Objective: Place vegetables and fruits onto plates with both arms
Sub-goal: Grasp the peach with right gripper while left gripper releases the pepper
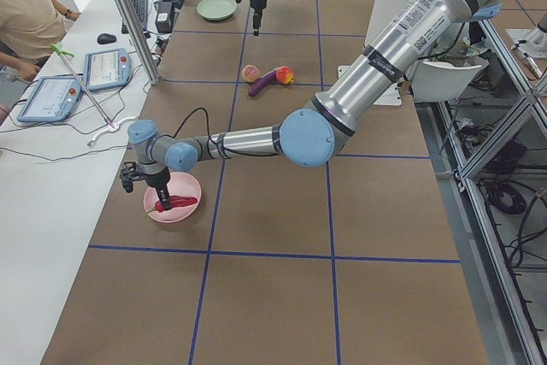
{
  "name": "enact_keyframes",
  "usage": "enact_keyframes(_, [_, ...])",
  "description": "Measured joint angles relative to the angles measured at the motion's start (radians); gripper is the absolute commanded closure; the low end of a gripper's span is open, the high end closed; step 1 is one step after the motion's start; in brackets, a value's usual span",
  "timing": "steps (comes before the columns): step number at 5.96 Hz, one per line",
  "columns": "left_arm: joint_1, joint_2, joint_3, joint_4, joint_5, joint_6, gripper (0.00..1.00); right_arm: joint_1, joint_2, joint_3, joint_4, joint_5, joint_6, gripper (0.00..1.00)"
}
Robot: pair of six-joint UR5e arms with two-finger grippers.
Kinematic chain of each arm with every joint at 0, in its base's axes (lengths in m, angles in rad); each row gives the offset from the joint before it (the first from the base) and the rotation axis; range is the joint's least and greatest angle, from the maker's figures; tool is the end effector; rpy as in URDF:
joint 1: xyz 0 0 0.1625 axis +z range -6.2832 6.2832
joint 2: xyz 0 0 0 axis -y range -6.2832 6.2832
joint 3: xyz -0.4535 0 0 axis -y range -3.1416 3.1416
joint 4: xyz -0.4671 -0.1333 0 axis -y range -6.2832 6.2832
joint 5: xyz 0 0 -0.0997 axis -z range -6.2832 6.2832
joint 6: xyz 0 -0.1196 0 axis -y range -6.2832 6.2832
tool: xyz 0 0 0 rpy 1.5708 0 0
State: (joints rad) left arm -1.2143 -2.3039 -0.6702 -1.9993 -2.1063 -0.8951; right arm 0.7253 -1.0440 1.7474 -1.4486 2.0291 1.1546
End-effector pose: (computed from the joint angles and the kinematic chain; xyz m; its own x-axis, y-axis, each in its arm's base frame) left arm 0.2418 -0.8564 0.6510 0.7384 -0.4415 -0.5097 0.3821 0.8967 -0.2233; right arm -0.4934 -0.5449 0.2518 0.6063 0.0529 0.7935 -0.1164 0.9929 0.0227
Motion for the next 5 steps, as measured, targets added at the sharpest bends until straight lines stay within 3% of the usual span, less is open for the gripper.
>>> enact_keyframes(2, [-0.016, -0.018, -0.002, -0.006, -0.003, -0.002, 0.0, -0.091, 0.064, -0.096, 0.111, -0.109, 0.157, 0.01])
enact_keyframes(5, [-0.02, -0.025, -0.015, -0.006, -0.004, -0.006, 0.0, -0.146, 0.183, -0.209, 0.159, -0.259, 0.55, 0.01])
